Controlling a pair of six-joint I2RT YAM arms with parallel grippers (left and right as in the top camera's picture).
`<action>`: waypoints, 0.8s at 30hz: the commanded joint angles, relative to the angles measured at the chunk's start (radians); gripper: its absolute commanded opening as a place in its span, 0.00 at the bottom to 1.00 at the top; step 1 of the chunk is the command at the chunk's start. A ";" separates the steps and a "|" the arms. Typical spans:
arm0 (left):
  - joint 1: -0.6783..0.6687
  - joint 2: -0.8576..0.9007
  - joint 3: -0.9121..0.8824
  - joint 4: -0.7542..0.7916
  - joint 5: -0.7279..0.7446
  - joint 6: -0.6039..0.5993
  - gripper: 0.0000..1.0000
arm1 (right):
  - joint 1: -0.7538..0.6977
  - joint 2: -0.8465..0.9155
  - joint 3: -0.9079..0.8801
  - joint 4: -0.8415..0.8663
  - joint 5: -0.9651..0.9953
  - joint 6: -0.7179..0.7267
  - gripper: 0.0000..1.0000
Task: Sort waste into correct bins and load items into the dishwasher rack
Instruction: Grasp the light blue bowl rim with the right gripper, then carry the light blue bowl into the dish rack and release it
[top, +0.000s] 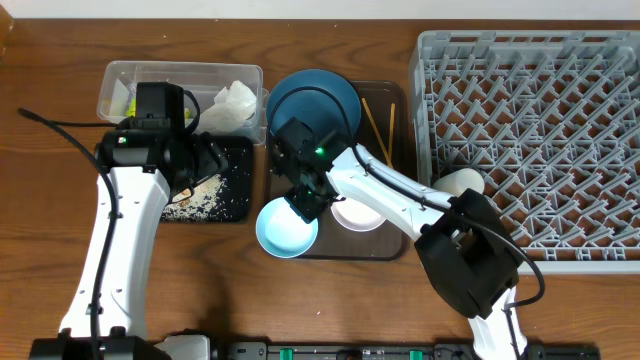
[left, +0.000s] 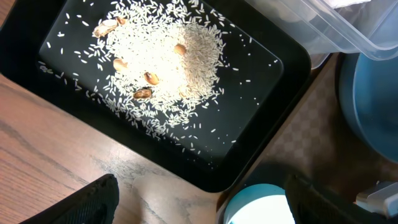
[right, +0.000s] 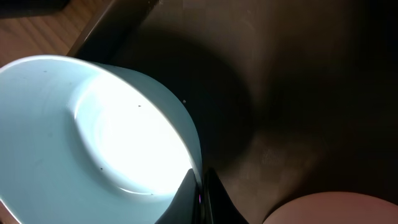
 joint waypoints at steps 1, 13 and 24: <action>0.004 -0.010 0.021 -0.006 -0.012 0.006 0.88 | 0.010 0.003 0.002 0.002 -0.010 -0.006 0.01; 0.004 -0.010 0.021 -0.006 -0.012 0.006 0.88 | -0.122 -0.284 0.121 -0.102 0.209 0.046 0.01; 0.004 -0.010 0.021 -0.006 -0.012 0.006 0.89 | -0.263 -0.386 0.120 -0.122 0.457 0.068 0.01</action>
